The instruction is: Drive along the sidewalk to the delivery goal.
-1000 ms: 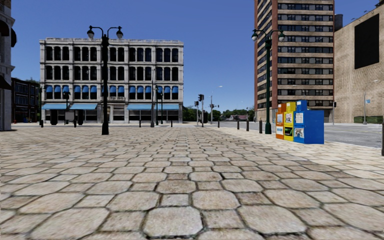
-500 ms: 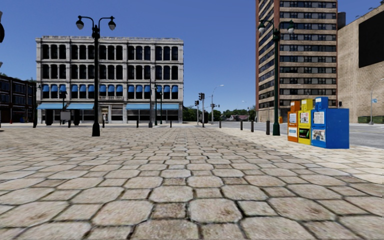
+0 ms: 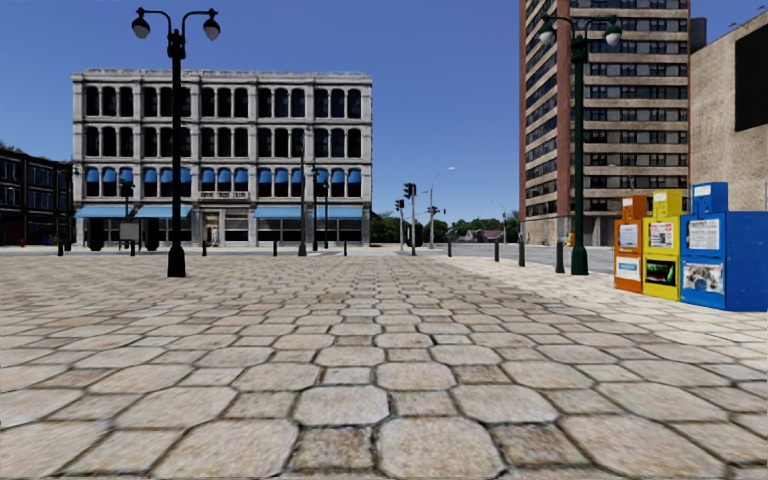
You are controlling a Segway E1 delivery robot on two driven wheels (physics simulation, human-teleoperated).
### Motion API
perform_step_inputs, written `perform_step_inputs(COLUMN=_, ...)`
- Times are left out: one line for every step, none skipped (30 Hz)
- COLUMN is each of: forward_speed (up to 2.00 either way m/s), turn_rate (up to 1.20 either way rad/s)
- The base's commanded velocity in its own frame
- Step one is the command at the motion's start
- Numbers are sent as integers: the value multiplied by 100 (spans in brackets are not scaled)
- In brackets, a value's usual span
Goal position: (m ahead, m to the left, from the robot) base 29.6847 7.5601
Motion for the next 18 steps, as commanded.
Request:
perform_step_inputs(forward_speed=200, turn_rate=0)
perform_step_inputs(forward_speed=200, turn_rate=0)
perform_step_inputs(forward_speed=200, turn_rate=0)
perform_step_inputs(forward_speed=200, turn_rate=0)
perform_step_inputs(forward_speed=200, turn_rate=0)
perform_step_inputs(forward_speed=200, turn_rate=0)
perform_step_inputs(forward_speed=200, turn_rate=0)
perform_step_inputs(forward_speed=200, turn_rate=0)
perform_step_inputs(forward_speed=200, turn_rate=0)
perform_step_inputs(forward_speed=200, turn_rate=0)
perform_step_inputs(forward_speed=200, turn_rate=0)
perform_step_inputs(forward_speed=200, turn_rate=0)
perform_step_inputs(forward_speed=200, turn_rate=0)
perform_step_inputs(forward_speed=200, turn_rate=0)
perform_step_inputs(forward_speed=200, turn_rate=0)
perform_step_inputs(forward_speed=200, turn_rate=0)
perform_step_inputs(forward_speed=200, turn_rate=0)
perform_step_inputs(forward_speed=200, turn_rate=0)
